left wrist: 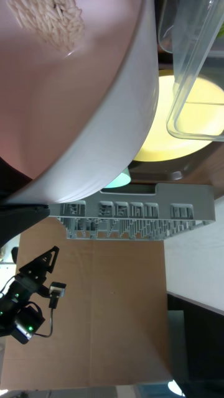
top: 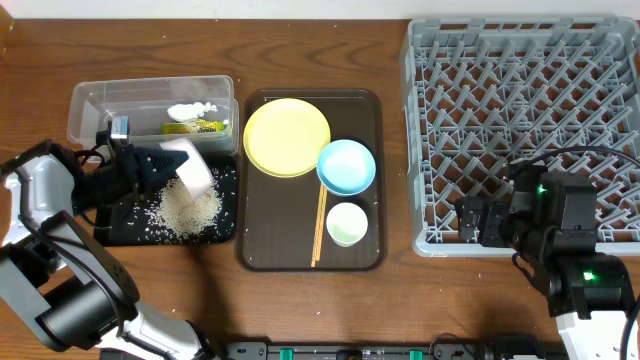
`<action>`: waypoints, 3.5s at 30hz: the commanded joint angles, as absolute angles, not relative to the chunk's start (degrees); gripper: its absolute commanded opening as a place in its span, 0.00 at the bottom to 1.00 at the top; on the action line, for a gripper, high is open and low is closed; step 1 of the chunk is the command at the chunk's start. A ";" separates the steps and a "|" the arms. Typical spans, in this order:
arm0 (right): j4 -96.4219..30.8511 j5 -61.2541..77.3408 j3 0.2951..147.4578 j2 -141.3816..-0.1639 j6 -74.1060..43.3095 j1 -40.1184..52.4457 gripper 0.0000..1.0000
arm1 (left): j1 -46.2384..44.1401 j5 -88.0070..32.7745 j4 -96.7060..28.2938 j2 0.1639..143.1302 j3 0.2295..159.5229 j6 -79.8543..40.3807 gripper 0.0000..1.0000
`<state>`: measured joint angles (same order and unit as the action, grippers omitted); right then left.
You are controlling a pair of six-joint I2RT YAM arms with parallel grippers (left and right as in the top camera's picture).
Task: Sort waste into correct bins and load items into the dishwasher rack
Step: 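Tip the white bowl over the black tray to pour out the rice, then set the emptied white bowl back on the brown tray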
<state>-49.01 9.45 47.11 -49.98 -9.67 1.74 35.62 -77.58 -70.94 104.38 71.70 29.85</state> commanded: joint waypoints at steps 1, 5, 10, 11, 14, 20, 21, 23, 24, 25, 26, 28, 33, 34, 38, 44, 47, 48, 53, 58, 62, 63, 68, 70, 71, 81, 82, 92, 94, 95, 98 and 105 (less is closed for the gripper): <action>-49.10 9.91 48.38 -49.82 -10.24 1.43 0.99 | 35.81 -77.30 -71.20 104.14 71.35 30.89 0.06; -49.12 9.91 48.38 -49.82 -10.24 1.43 0.99 | 36.01 -76.25 -69.04 104.14 71.35 27.49 0.06; -49.10 9.91 48.38 -49.82 -10.24 1.43 0.99 | 36.47 -79.92 -63.99 104.14 71.35 12.25 0.06; -49.10 9.91 48.38 -49.82 -10.24 1.43 0.99 | 36.47 -81.84 -63.70 104.14 71.35 11.14 0.06; -49.10 9.91 48.38 -49.82 -10.24 1.43 0.99 | 36.58 -82.72 -63.99 104.14 71.35 7.35 0.06; -49.10 9.91 48.38 -49.82 -10.24 1.43 0.99 | 36.58 -85.58 -63.96 104.12 71.35 11.77 0.07; -49.10 9.91 48.38 -49.82 -10.24 1.43 0.99 | 36.45 -87.11 -65.14 104.03 71.35 17.58 0.06; -49.10 9.91 48.38 -49.82 -10.24 1.43 0.99 | 36.47 -85.69 -66.13 104.05 71.35 19.79 0.06; -49.12 9.91 48.38 -49.82 -10.24 1.43 0.99 | 36.49 -84.27 -65.73 104.12 71.35 19.59 0.06; -49.12 9.91 48.38 -49.82 -10.24 1.43 0.99 | 36.47 -83.11 -65.34 104.12 71.35 19.07 0.06; -49.15 9.91 48.38 -49.82 -10.24 1.43 0.99 | 36.47 -81.36 -64.97 104.12 71.35 17.41 0.05; -49.10 9.91 48.38 -49.82 -10.24 1.43 1.00 | 36.56 -78.91 -64.60 104.12 71.35 13.47 0.06; -49.12 9.91 48.38 -49.82 -10.24 1.43 0.99 | 36.47 -84.86 -67.61 103.92 71.35 24.99 0.06; -49.12 9.91 48.38 -49.82 -10.24 1.43 0.99 | 36.47 -84.62 -67.11 103.94 71.35 25.02 0.06; -49.15 9.91 48.38 -49.82 -10.24 1.43 0.99 | 36.47 -84.88 -67.51 103.94 71.35 25.08 0.06; -49.15 9.91 48.38 -49.82 -10.24 1.43 0.99 | 36.75 -82.15 -66.52 103.94 71.35 23.38 0.06; -49.12 9.91 48.38 -49.82 -10.24 1.43 0.99 | 36.73 -81.62 -66.61 103.94 71.35 21.08 0.06; -49.12 9.91 48.38 -49.82 -10.24 1.43 0.99 | 36.73 -81.65 -66.83 103.94 71.35 21.10 0.06; -49.12 9.91 48.38 -49.82 -10.24 1.43 0.99 | 36.05 -80.90 -68.14 103.63 71.37 22.26 0.06; -49.08 9.91 48.38 -49.82 -10.24 1.43 0.99 | 32.38 -73.41 -68.49 99.77 71.37 22.20 0.06; -49.08 9.91 48.38 -49.82 -10.24 1.43 0.99 | 26.30 -64.93 -67.75 93.69 71.37 19.88 0.06; -49.08 9.91 48.38 -49.82 -10.24 1.43 0.99 | 24.51 -61.69 -67.05 92.42 71.37 18.41 0.06; -49.10 9.93 48.38 -49.82 -10.24 1.43 0.99 | 11.97 -39.57 -62.76 87.99 71.37 7.84 0.06; -49.10 9.93 48.38 -49.82 -10.24 1.43 0.99 | 6.46 -35.40 -61.84 87.94 71.37 6.48 0.06; -49.10 9.91 48.38 -49.82 -10.24 1.43 0.99 | 4.01 -33.78 -61.56 88.09 71.37 6.39 0.06; -50.09 9.91 48.38 -49.82 -10.24 1.43 0.99 | -17.47 -13.54 -60.18 91.74 71.35 -1.23 0.06; -50.13 9.91 48.38 -49.82 -10.24 1.43 0.99 | -18.59 -13.37 -60.01 92.27 71.35 -1.32 0.06; -50.70 9.91 48.38 -49.82 -10.24 1.43 0.99 | -23.40 -12.36 -57.47 100.99 70.61 -3.31 0.06; -50.81 9.89 48.38 -49.82 -10.24 1.43 0.99 | -23.44 -12.36 -57.47 102.45 70.61 -3.31 0.08; -50.89 9.89 48.38 -49.82 -10.22 1.43 0.99 | -23.44 -12.36 -57.54 103.00 70.61 -3.31 0.12; -51.13 9.89 48.38 -49.82 -10.22 1.43 0.99 | -23.44 -12.38 -57.98 103.13 70.63 -3.29 0.34; -51.24 9.89 48.38 -49.82 -10.22 1.43 0.99 | -23.44 -12.86 -59.99 98.76 73.95 -3.29 0.47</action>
